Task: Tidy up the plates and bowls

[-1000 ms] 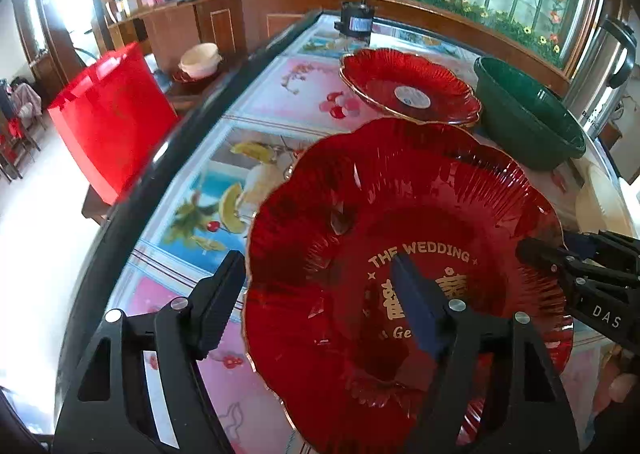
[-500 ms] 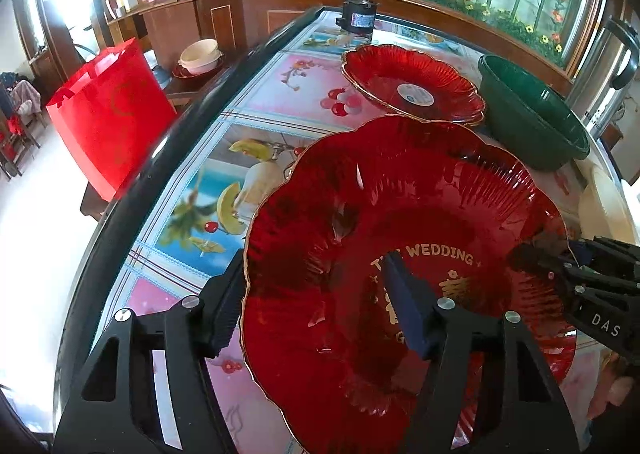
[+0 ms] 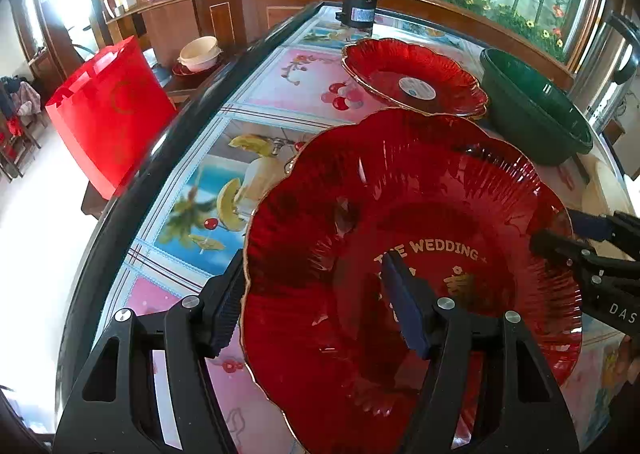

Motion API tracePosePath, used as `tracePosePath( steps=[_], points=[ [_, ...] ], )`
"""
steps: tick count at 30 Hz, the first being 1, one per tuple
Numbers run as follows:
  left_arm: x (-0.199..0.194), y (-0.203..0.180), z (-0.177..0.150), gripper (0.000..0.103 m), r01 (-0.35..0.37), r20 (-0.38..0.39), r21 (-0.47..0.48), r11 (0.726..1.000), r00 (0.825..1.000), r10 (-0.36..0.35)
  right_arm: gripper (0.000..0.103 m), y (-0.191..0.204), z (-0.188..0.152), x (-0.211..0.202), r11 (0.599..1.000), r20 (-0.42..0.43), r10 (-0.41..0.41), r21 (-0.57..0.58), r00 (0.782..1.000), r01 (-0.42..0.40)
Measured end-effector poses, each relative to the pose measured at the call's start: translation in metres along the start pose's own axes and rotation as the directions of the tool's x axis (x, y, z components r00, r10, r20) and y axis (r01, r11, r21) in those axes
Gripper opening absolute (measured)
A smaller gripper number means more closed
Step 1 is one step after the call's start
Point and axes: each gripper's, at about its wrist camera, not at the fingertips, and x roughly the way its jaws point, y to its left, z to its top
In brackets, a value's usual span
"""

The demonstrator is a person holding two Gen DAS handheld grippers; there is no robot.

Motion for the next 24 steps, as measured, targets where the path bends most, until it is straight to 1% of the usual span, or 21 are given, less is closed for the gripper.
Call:
tracePosePath(
  steps=[2,3,4,5,6,7,8,10,11,12,13,14,15,16,17,20,22,24],
  points=[
    [0.0,-0.002,0.0,0.067,-0.001,-0.001,0.005,1.0,1.0,0.002,0.05,-0.001,0.002,0.004,1.0,-0.023,0.024,-0.003,0.999,-0.024],
    [0.0,-0.002,0.0,0.067,-0.001,-0.002,0.008,1.0,1.0,0.001,0.046,-0.002,0.003,0.007,0.999,-0.036,0.043,0.005,0.998,-0.043],
    [0.0,-0.003,0.001,0.067,-0.001,-0.003,0.01,1.0,1.0,0.001,0.035,-0.002,0.003,0.009,0.998,-0.038,0.066,0.011,0.997,-0.066],
    [0.0,-0.003,0.001,0.067,-0.003,-0.004,0.013,1.0,1.0,0.003,0.026,-0.002,0.003,0.01,0.997,-0.036,0.082,0.011,0.996,-0.081],
    [0.0,-0.003,0.0,0.067,-0.003,-0.005,0.015,1.0,1.0,0.003,0.023,0.0,0.003,0.009,0.997,-0.032,0.081,0.0,0.996,-0.081],
    [0.0,-0.003,0.0,0.067,-0.002,-0.007,0.015,1.0,1.0,0.002,0.016,0.005,0.004,0.008,0.998,-0.026,0.061,-0.024,0.998,-0.061],
    [0.0,-0.004,0.0,0.067,0.0,-0.009,0.015,1.0,1.0,0.0,0.014,0.01,0.004,0.006,0.998,-0.017,0.038,-0.049,0.999,-0.039],
    [0.001,-0.006,-0.001,0.061,0.002,-0.013,0.01,1.0,1.0,-0.001,0.013,0.014,0.004,0.004,0.997,-0.005,0.037,-0.063,0.999,-0.038],
    [0.0,-0.006,-0.001,0.057,-0.018,-0.007,0.006,1.0,1.0,0.018,0.013,0.016,0.004,0.004,0.997,-0.005,0.032,-0.067,0.999,-0.032],
    [0.0,-0.004,-0.001,0.047,-0.031,-0.004,-0.005,1.0,1.0,0.031,0.013,0.017,0.003,0.004,0.997,0.005,0.02,-0.074,1.0,-0.019],
    [-0.001,0.0,-0.001,0.032,-0.035,0.002,-0.021,0.999,0.999,0.035,0.013,0.017,0.003,0.003,0.997,0.011,0.011,-0.074,1.0,-0.01],
    [-0.002,0.004,-0.001,0.025,-0.034,0.0,-0.032,0.999,0.999,0.034,0.013,0.016,0.002,0.002,0.998,0.014,0.005,-0.067,1.0,-0.004],
    [-0.002,0.01,0.0,0.021,-0.004,-0.013,-0.054,0.999,1.0,0.004,0.013,0.014,0.001,0.001,0.998,0.017,0.002,-0.058,1.0,-0.001],
    [-0.002,0.015,0.002,0.02,0.034,-0.03,-0.072,0.997,0.999,-0.036,0.013,0.011,0.0,-0.001,0.999,0.023,0.003,-0.049,1.0,-0.002],
    [-0.004,0.016,0.003,0.02,0.042,-0.036,-0.075,0.996,0.998,-0.044,0.013,0.01,0.0,-0.003,0.999,0.031,0.009,-0.038,0.999,-0.008],
    [-0.011,0.014,0.003,0.02,0.029,-0.033,-0.066,0.997,0.999,-0.031,0.014,0.012,-0.002,-0.008,1.0,0.039,0.009,-0.027,0.999,-0.008],
    [-0.02,0.016,0.003,0.019,0.032,-0.02,-0.072,0.997,0.999,-0.034,0.014,0.015,-0.002,-0.011,0.999,0.047,-0.009,-0.037,0.999,0.011],
    [-0.028,0.017,0.0,0.019,0.041,-0.002,-0.073,0.996,0.999,-0.041,0.014,0.016,-0.002,-0.017,1.0,0.055,0.001,-0.029,0.999,0.001]
  ],
)
